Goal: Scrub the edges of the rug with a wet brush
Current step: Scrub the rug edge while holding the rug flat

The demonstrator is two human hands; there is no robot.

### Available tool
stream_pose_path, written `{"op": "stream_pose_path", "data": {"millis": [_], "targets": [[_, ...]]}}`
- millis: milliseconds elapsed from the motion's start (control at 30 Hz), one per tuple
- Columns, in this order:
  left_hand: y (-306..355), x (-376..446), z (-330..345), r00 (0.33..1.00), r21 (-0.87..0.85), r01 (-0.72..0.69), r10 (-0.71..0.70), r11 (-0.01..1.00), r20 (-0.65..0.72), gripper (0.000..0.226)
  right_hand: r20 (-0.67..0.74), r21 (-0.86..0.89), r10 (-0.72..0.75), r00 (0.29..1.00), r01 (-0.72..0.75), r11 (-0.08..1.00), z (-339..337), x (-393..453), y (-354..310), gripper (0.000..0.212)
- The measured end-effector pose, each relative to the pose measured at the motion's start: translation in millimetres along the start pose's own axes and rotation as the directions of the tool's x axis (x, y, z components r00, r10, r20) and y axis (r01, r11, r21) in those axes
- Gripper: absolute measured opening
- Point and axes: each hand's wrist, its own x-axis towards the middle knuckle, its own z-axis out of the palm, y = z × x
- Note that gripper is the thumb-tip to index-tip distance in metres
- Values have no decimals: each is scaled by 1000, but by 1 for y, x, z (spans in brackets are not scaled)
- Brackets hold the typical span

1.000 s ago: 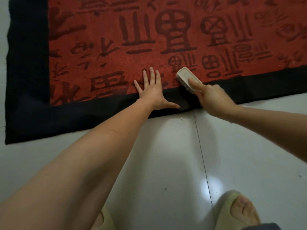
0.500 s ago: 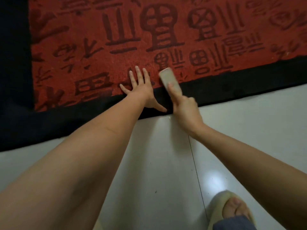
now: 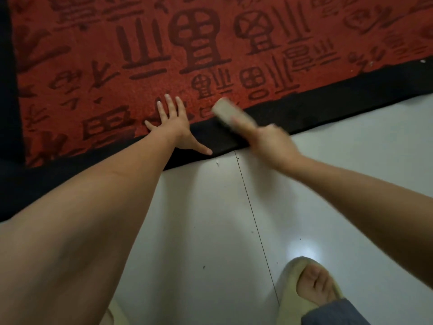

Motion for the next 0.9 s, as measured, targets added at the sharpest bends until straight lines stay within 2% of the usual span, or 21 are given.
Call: {"op": "stream_pose_path", "data": {"millis": [33,67,100,133,200,267,300,333,367,400,467,500,567,633,667,700,733,767,833,867,900], "targets": [[0,-1,0,1000,-2,5,-5,1000,-4,162,-41,30,151,988,-150,988,-9,7,23,70],[1,-2,-1,1000,-5,9,-9,1000,-6,162,-74,96,319,945,-312,945,-19,11,38,65],[2,-5,-1,1000,-7,11,-11,1000,-5,161,-100,155,430,897,-413,898,-21,10,42,62],[3,-6,-1,1000,-10,13,-13,1000,-5,161,-118,187,455,883,-430,883,-16,8,32,60],[4,-5,0,1000,-17,20,-20,1000,-8,161,-56,254,343,938,-319,913,1,0,-13,61],[3,-4,-1,1000,-32,22,-22,999,-9,161,47,293,93,995,-103,951,17,-16,-52,63],[3,-4,0,1000,-36,23,-23,999,-10,161,74,259,-4,997,-15,966,19,-21,-55,65],[5,-4,-1,1000,-35,22,-22,999,-11,161,62,196,-37,997,24,980,15,-20,-44,66],[5,-4,0,1000,-28,21,-21,999,-8,161,33,146,3,999,-8,989,10,-14,-23,67],[6,-4,0,1000,-26,19,-19,999,-5,160,-2,139,103,995,-102,985,1,-7,-1,66],[6,-4,-1,1000,-33,22,-23,999,-7,160,-69,234,352,933,-328,915,-13,4,28,58],[5,-5,-1,1000,-30,24,-24,999,-5,160,-95,277,406,909,-367,888,-11,5,23,55],[6,-5,-1,1000,-7,27,-27,1000,-7,161,-87,357,339,937,-288,889,5,2,-14,53],[8,-2,-1,999,2,37,-37,999,-5,161,-25,405,145,989,-123,906,20,-7,-44,54],[8,0,-1,999,8,40,-40,999,-9,161,-26,378,63,998,-49,924,22,-11,-43,57],[8,2,-1,999,11,42,-42,999,-15,162,-19,312,45,999,-37,949,20,-9,-31,61],[8,2,-1,999,10,45,-45,999,-18,162,-36,238,76,996,-65,969,13,-3,-12,63],[9,2,-1,999,13,38,-38,999,-20,162,-62,196,168,984,-153,968,4,2,9,62],[9,2,0,999,12,37,-36,999,-31,160,-106,236,381,918,-349,907,-9,8,32,56],[9,2,0,999,17,36,-35,999,-34,160,-122,271,421,899,-378,885,-8,7,25,52],[10,3,0,999,22,34,-34,999,-34,161,-117,300,403,908,-355,885,-4,6,7,48]]}}
